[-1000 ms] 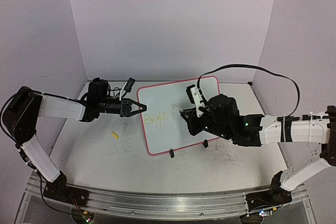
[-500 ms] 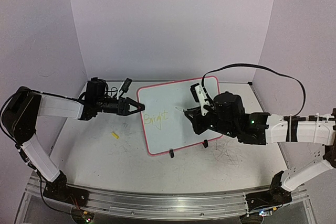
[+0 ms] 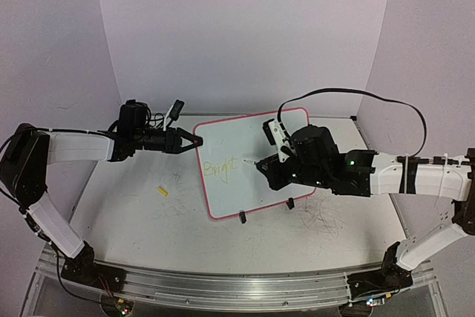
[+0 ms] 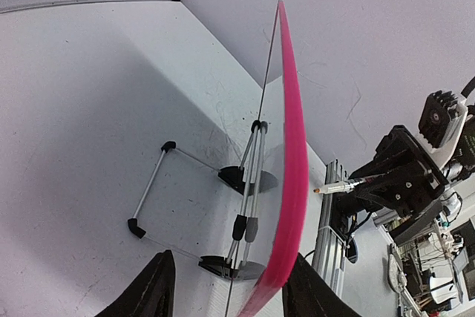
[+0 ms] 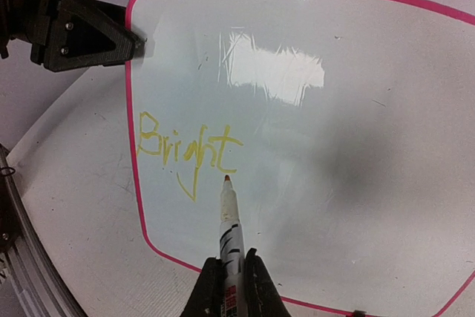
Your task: Write a sentence on the whiteboard
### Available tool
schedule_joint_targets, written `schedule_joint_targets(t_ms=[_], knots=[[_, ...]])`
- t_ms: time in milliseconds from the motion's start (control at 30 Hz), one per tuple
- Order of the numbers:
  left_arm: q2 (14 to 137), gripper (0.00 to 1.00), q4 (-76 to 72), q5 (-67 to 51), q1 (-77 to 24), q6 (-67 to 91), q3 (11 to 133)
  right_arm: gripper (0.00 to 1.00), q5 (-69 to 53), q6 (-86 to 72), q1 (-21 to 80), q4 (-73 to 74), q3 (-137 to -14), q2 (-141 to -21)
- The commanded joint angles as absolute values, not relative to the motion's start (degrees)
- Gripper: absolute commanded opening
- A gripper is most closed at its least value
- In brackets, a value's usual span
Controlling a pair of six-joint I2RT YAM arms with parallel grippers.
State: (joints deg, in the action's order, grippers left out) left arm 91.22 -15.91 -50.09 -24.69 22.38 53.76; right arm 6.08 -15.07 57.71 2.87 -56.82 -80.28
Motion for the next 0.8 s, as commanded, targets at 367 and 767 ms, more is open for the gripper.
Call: schedule_joint_targets(t_ms=[367, 767], knots=[[93.36, 0.34, -16.13, -51.71, -24.61, 16.89, 57.06, 0.0, 6.81, -18.08, 57.5, 8.96, -60.71, -81.04], [93.79, 0.29, -16.08, -52.21, -24.64, 15.99, 57.35, 0.0, 10.44, 7.28, 57.54, 5.35, -61.2, -82.33]])
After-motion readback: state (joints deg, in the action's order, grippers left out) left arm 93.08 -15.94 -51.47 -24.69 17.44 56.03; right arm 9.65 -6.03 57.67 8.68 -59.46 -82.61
